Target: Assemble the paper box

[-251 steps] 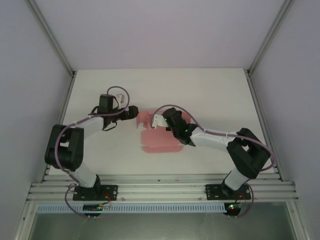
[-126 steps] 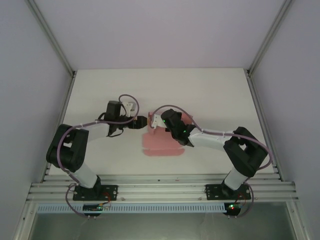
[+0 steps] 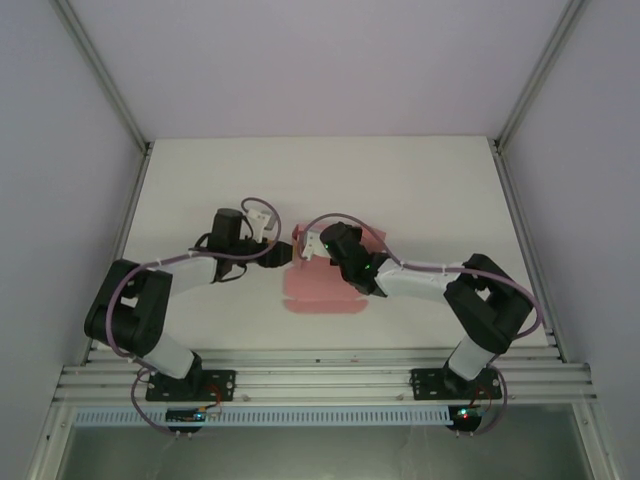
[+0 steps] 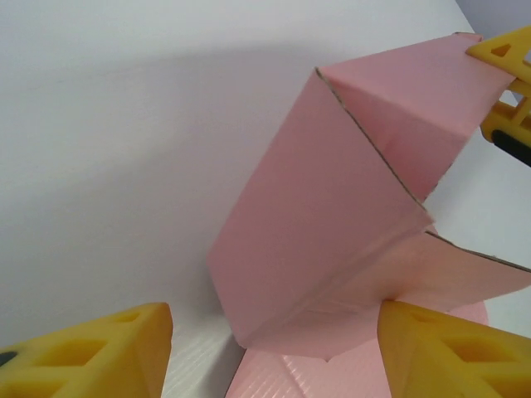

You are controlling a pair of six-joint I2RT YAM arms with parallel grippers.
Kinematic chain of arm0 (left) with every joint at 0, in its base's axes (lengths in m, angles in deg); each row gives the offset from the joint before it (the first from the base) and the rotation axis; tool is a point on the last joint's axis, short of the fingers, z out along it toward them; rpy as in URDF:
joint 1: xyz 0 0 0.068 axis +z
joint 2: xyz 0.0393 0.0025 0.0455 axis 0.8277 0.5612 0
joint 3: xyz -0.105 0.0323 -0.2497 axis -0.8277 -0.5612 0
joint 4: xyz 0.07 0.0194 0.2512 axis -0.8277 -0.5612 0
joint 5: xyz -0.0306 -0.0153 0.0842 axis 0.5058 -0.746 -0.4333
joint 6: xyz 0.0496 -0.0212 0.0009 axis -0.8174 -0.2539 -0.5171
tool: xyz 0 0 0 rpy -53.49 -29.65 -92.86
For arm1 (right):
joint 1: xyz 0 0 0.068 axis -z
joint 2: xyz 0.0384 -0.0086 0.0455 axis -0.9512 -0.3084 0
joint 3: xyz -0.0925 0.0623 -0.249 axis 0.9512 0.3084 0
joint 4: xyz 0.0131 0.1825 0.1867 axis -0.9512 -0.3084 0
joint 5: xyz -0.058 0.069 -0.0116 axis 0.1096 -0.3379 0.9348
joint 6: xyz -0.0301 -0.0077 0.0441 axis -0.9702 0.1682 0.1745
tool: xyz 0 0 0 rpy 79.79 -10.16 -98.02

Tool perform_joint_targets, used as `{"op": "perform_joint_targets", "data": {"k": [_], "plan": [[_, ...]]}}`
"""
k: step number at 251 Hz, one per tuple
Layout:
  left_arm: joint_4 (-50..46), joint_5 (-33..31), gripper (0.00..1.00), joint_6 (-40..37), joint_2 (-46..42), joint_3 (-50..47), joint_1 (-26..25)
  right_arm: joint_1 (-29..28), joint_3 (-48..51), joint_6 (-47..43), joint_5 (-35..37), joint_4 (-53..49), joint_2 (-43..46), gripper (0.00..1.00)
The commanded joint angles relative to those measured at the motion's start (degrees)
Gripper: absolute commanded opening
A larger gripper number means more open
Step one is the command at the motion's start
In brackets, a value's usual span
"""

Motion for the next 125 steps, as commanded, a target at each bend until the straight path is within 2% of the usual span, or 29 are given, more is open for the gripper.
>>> {"op": "perform_joint_targets", "data": {"k": [1, 27, 102, 125], "plan": [[1.57, 0.92, 0.64, -2.25, 0.64, 0.63, -0.32, -0.82, 0.80, 0.48, 0.93, -0.38, -0.53, 0.00], [2.39, 1.18, 0.63, -2.38, 2.64, 2.39, -1.09, -1.66, 0.74, 0.42, 1.26, -0.90, -0.95, 0.00], [10.52, -8.86, 0.66, -1.26, 4.45, 0.42, -5.35, -3.61, 0.10, 7.27, 2.86, -5.36, -1.13, 0.00], [12.06, -9.00, 0.71, -0.63, 4.81, 0.19, -6.42, -3.96, 0.06, 9.82, 3.97, -7.51, -2.20, 0.00]]}}
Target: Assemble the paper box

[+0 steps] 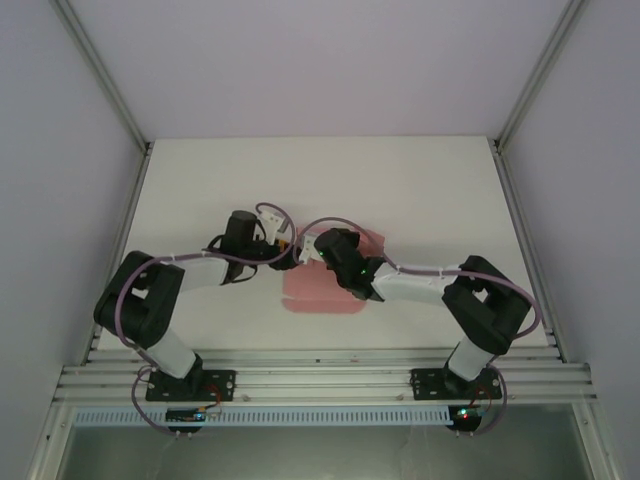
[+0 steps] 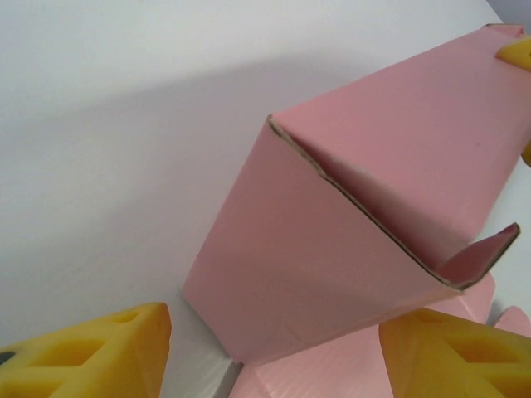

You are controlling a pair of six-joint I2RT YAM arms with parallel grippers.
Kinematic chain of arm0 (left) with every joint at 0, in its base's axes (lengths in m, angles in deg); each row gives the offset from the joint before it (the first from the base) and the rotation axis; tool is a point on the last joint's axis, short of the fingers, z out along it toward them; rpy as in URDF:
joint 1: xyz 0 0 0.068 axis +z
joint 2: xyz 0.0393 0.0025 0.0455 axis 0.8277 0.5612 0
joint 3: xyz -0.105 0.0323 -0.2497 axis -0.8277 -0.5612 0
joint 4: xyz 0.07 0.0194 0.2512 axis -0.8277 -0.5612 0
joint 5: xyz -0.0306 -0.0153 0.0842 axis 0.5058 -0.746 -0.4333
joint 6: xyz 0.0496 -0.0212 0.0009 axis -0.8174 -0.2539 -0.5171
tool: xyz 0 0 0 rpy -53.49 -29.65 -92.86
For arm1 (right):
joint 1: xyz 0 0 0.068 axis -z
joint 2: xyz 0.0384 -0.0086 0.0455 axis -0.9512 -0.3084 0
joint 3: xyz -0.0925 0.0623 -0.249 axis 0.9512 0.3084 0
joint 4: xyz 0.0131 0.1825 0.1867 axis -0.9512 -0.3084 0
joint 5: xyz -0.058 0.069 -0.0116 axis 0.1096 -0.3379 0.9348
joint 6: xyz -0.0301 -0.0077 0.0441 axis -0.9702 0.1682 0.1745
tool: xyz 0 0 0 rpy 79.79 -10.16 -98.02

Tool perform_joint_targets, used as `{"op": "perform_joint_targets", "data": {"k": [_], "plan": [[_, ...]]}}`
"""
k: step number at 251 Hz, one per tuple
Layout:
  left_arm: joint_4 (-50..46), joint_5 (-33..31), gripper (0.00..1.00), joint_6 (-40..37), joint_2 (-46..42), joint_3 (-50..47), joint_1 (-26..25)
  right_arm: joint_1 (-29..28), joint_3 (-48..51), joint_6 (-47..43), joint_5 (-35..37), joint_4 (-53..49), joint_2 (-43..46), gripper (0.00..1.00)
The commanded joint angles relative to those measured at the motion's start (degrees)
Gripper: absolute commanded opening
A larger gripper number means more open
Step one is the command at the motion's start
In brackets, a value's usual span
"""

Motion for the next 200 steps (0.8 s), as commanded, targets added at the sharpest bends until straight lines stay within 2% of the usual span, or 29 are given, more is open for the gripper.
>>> {"op": "perform_joint_targets", "data": {"k": [1, 42, 69, 135, 152, 167, 200], "plan": [[5.72, -2.71, 0.72, 0.43, 0.87, -0.25, -1.24, -1.22, 0.05, 6.03, 0.20, -6.09, -2.01, 0.00], [6.77, -1.77, 0.72, -0.80, 2.31, -1.02, -2.34, -1.63, 1.04, 6.66, -0.21, -5.83, -2.80, 0.00], [7.14, -1.26, 0.68, -1.20, 2.64, -1.75, -2.47, -1.69, 1.70, 5.98, 0.89, -5.64, -2.86, 0.00], [16.18, -7.85, 0.46, 1.37, 3.25, -3.47, -4.07, -2.40, 1.11, 9.89, -0.56, -9.20, -2.31, 0.00], [16.56, -10.16, 0.39, 0.84, 3.59, -2.89, -4.95, -2.58, 0.75, 10.23, -0.56, -9.74, -2.70, 0.00], [16.33, -10.97, 0.36, 0.08, 3.86, -2.36, -5.47, -2.68, 0.53, 11.17, -0.63, -10.27, -2.67, 0.00], [15.96, -17.96, 0.22, -0.41, 3.17, -2.98, -6.63, -2.77, 0.52, 14.52, -0.77, -12.24, -1.10, 0.03]]}}
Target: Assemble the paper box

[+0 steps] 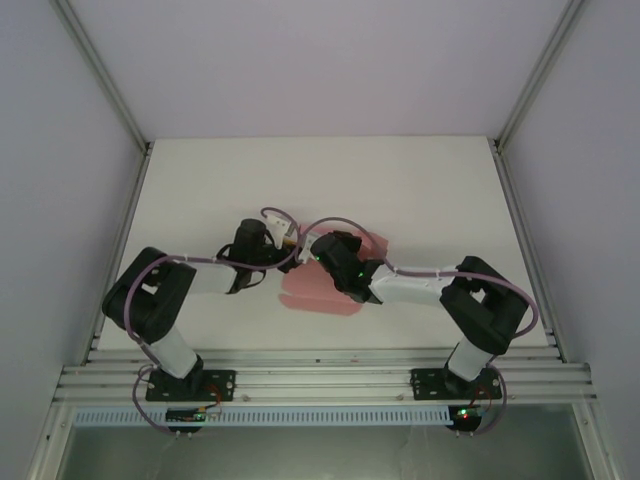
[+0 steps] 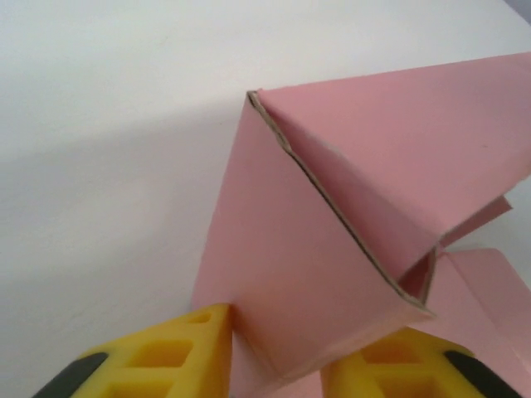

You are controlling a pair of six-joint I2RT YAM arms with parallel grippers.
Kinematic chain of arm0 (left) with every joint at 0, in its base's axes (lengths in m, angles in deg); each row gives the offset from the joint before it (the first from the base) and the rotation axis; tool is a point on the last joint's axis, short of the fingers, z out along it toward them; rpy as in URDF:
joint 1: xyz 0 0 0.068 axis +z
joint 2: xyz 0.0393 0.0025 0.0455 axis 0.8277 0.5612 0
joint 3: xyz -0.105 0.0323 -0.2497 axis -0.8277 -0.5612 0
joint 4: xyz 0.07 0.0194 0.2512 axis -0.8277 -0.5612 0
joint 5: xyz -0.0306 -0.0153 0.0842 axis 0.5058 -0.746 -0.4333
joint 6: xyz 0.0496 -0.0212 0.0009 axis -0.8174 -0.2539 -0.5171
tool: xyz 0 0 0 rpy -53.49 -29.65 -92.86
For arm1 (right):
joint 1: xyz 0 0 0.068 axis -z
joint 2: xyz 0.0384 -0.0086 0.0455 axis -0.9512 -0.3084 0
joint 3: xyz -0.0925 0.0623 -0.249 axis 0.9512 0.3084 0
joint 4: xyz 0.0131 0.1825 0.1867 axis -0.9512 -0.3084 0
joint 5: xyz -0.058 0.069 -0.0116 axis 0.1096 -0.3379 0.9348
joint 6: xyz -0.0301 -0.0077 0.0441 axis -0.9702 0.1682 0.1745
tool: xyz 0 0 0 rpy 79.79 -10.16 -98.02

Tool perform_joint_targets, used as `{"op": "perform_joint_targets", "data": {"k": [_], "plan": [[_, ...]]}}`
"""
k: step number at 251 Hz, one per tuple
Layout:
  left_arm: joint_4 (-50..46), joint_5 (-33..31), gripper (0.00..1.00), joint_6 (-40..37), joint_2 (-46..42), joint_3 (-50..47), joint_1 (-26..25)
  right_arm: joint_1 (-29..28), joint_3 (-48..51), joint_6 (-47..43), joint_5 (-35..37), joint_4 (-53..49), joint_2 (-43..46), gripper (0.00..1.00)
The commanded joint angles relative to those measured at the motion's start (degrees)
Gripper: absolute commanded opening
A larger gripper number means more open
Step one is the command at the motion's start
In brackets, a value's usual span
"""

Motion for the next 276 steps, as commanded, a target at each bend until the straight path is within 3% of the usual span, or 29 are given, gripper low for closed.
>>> {"op": "perform_joint_targets", "data": {"k": [1, 31, 40, 58, 77, 93, 135, 174, 216, 276], "plan": [[4.01, -7.08, 0.22, -1.57, 0.48, 0.25, -1.51, -1.24, 0.80, 6.18, -4.85, -9.27, -0.41, 0.03], [4.13, -8.37, 0.17, -2.42, 0.25, -0.57, -1.57, -1.19, 0.74, 9.47, -6.11, -10.77, 2.06, 0.17], [3.59, -8.07, 0.15, -3.00, 0.13, -0.43, -1.59, -1.24, 0.33, 11.04, -6.53, -11.73, 2.81, 0.25], [3.20, -8.64, 0.13, -3.82, 0.17, -0.35, -1.91, -1.24, -0.77, 14.74, -8.56, -14.28, 4.80, 0.51], [3.20, -9.54, 0.10, -4.17, 0.30, -0.19, -2.19, -1.11, -1.74, 17.91, -11.46, -15.58, 7.60, 0.67], [3.12, -9.72, 0.10, -4.71, 0.71, -0.02, -2.12, -0.86, -2.40, 20.22, -14.00, -15.96, 10.37, 0.74], [3.09, -9.03, 0.10, -5.88, 1.85, 0.06, -2.41, 2.87, -3.84, 27.89, -24.36, -14.45, 18.03, 0.85], [2.85, -9.03, 0.12, -6.83, 2.10, 0.35, -2.63, 10.77, -5.42, 34.80, -34.93, -13.13, 20.87, 0.91], [3.10, -8.60, 0.14, -6.70, 3.10, 0.90, -2.72, 18.67, -13.96, 43.19, -43.97, -19.73, 12.40, 0.84], [3.13, -8.77, 0.15, -6.07, 3.94, 0.88, -3.02, 19.39, -21.78, 43.59, -51.62, -23.75, 0.18, 0.80]]}}
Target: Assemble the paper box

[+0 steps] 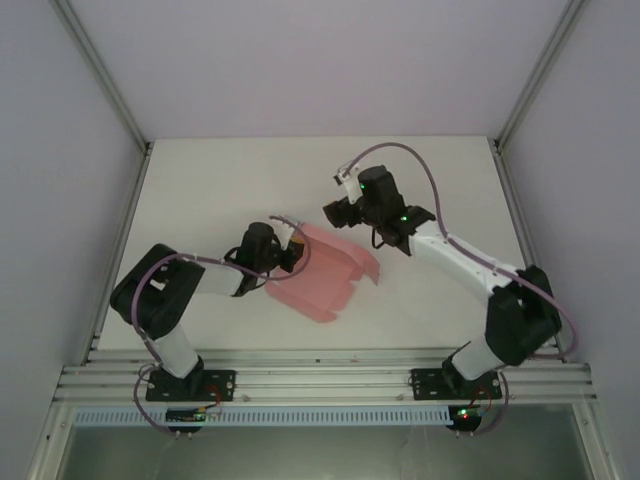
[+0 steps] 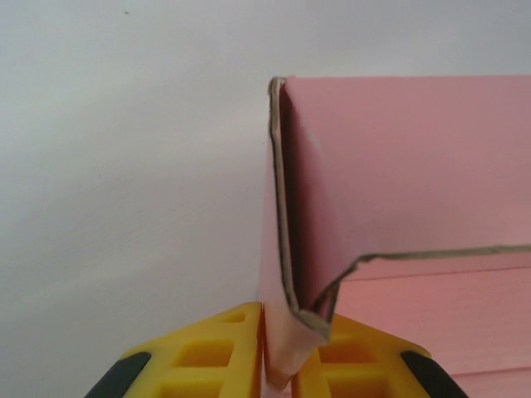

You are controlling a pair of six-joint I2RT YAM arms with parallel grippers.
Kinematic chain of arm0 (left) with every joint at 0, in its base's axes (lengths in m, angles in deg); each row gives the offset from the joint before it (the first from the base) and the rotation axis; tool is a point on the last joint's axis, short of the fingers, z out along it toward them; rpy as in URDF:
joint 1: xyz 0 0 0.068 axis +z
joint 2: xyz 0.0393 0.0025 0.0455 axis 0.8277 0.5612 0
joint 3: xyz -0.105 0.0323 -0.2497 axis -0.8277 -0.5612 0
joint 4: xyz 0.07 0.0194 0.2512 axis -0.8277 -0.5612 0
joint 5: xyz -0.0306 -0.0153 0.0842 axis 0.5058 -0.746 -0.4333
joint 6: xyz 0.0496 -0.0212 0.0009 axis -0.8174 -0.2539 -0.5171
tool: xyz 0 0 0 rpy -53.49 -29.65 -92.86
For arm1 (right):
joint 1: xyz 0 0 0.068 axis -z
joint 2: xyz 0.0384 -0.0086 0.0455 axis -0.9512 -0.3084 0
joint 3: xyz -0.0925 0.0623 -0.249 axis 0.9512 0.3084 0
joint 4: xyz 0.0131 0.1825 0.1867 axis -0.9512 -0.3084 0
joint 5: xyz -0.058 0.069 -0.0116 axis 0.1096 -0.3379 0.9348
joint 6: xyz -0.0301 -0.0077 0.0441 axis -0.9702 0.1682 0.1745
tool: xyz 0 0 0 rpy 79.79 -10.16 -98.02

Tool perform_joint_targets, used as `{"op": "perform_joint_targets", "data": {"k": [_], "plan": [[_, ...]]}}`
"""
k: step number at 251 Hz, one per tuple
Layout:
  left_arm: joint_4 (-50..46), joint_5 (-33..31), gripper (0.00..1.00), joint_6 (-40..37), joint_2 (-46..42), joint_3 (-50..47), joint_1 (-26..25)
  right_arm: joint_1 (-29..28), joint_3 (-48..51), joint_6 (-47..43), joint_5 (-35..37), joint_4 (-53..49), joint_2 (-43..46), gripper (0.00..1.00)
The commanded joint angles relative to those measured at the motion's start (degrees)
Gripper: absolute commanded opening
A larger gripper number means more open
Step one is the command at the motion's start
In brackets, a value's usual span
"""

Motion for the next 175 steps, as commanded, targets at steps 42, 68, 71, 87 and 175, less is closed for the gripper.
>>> {"op": "perform_joint_targets", "data": {"k": [42, 68, 71, 87, 175], "plan": [[-1.54, -0.14, 0.16, -0.20, 0.73, 0.93, -0.56, -0.94, -4.51, 0.59, -7.83, -7.62, -9.19, 0.76], [-1.02, -0.16, 0.16, 0.46, 0.85, 1.38, -0.62, -1.42, -3.61, 0.39, -7.75, -8.03, -10.39, 0.76], [-0.94, -0.28, 0.16, 0.62, 0.96, 1.42, -0.58, -1.44, -3.58, 0.41, -7.75, -8.25, -10.67, 0.76], [-0.84, -0.90, 0.17, 1.26, 1.53, 2.20, -0.62, -1.58, -3.52, -0.10, -6.68, -9.36, -11.54, 0.75], [-0.20, -1.16, 0.26, 2.10, 4.72, 6.56, -0.49, -2.52, -1.85, -1.61, -5.34, -11.96, -13.67, 0.69]]}}
